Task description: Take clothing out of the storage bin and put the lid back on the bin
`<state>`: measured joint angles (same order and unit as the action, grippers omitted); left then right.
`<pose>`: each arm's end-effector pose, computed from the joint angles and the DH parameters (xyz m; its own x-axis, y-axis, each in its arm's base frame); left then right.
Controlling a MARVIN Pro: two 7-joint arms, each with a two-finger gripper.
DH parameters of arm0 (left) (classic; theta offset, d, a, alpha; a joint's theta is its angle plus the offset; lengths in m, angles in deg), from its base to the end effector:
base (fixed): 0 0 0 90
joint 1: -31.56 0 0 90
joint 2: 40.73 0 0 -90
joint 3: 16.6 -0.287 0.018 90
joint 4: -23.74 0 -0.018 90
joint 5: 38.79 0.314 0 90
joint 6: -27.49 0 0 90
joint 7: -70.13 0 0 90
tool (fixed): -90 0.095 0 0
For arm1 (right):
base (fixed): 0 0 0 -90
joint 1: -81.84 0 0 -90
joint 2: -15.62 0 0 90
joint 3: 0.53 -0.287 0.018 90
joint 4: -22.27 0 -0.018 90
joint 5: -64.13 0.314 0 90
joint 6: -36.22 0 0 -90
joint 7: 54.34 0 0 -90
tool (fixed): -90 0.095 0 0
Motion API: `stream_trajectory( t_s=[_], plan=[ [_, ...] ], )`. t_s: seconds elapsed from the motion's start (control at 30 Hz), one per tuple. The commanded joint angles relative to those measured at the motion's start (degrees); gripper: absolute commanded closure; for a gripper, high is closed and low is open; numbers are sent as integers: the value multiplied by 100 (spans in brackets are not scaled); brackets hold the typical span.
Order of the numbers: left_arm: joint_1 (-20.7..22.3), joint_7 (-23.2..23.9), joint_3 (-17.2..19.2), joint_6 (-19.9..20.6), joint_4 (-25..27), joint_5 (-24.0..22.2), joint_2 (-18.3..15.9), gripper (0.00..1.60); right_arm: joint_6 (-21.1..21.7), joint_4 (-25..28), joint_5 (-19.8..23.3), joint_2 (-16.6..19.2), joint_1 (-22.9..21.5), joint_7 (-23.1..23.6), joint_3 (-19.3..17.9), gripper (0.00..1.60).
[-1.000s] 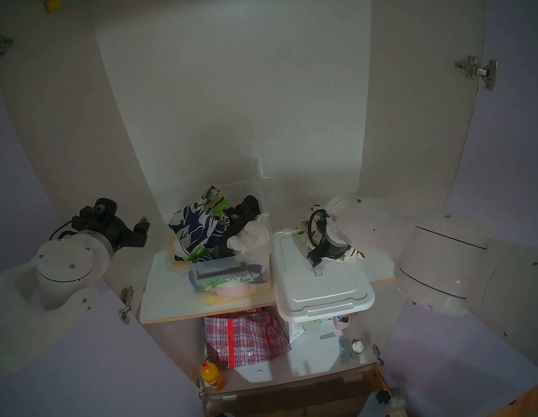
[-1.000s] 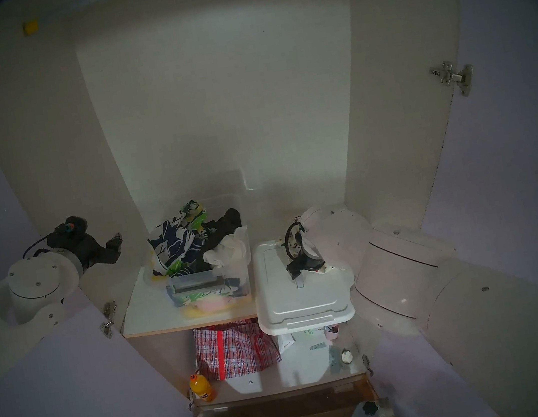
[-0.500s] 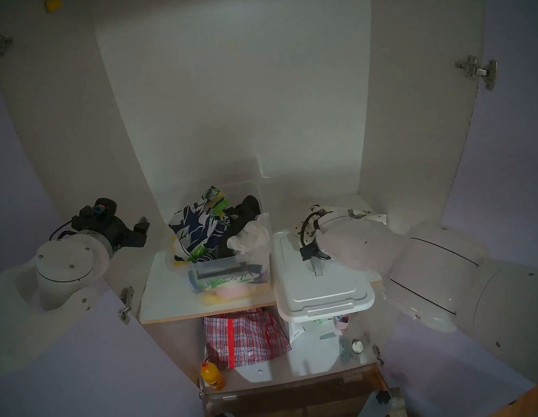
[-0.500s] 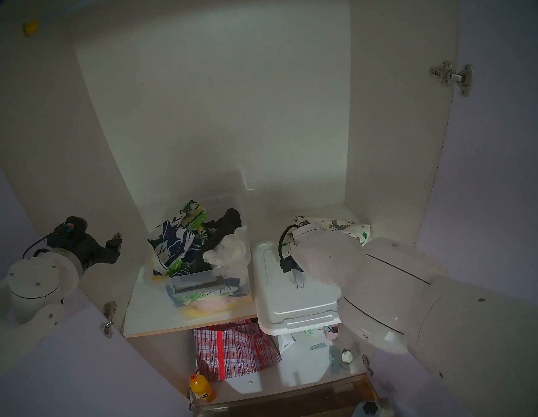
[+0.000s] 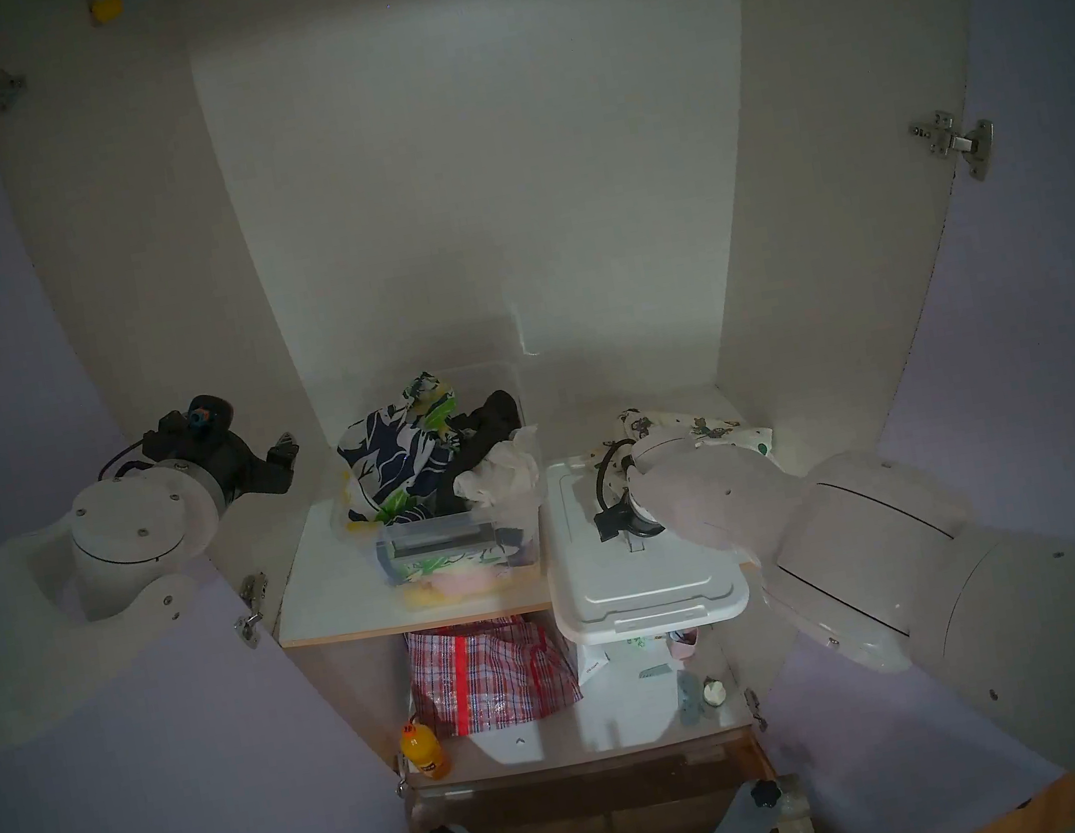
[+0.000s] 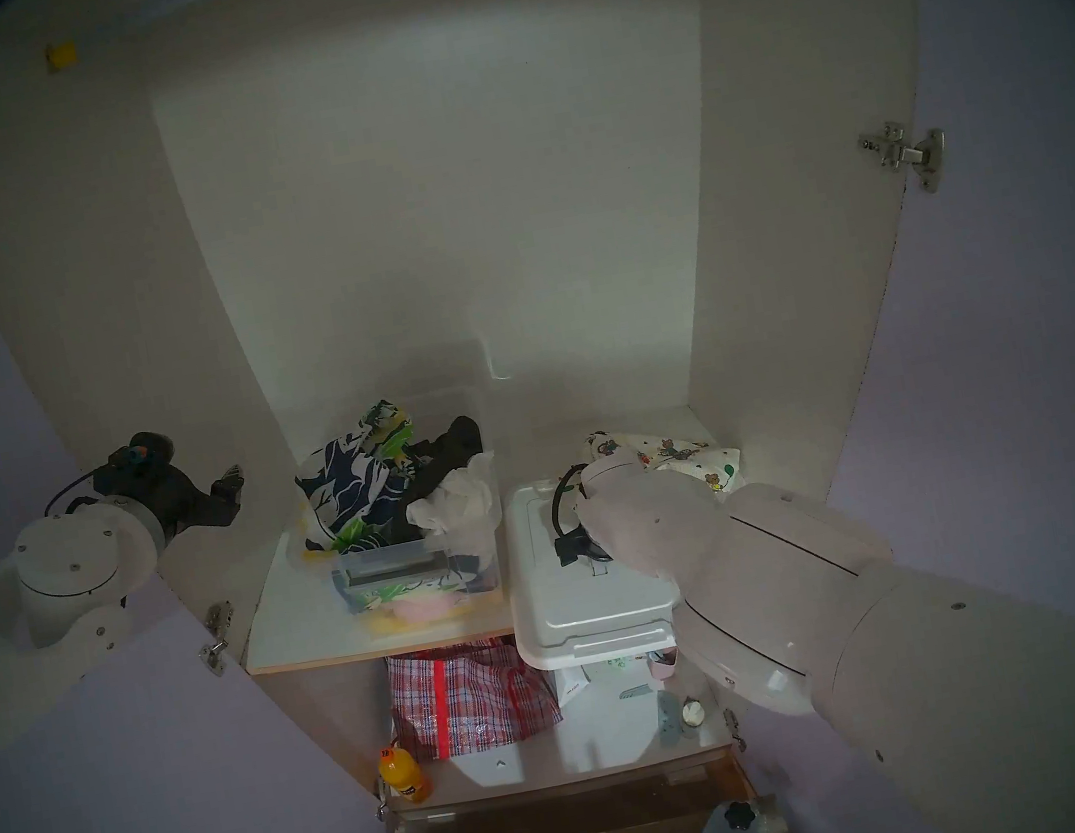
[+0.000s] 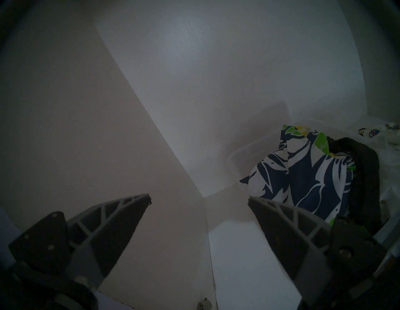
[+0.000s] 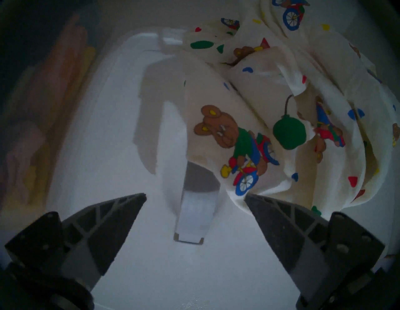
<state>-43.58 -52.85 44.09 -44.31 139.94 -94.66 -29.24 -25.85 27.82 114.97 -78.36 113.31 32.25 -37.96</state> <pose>0.3984 0.1408 -0.1232 0.2117 -0.4716 0.8560 -0.0017 -0.8761 -0.4822 0.5730 0.0714 -0.3750 0.8217 0.0890 0.5629 0.1066 -0.9943 0.0016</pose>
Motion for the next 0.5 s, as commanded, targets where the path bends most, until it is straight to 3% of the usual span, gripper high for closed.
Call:
stream_trajectory(
  t_s=[0.0, 0.3, 0.47],
  plan=[
    [103, 3, 141, -66, 51, 14, -142, 0, 241, 47, 96, -134, -116, -78, -93, 0],
    [109, -1, 137, -56, 47, 19, -131, 0, 950, 63, -25, -76, -285, 438, 41, 0],
    [111, -2, 136, -53, 46, 20, -127, 0, 811, 112, -38, -24, -297, 602, 70, 0]
  ],
)
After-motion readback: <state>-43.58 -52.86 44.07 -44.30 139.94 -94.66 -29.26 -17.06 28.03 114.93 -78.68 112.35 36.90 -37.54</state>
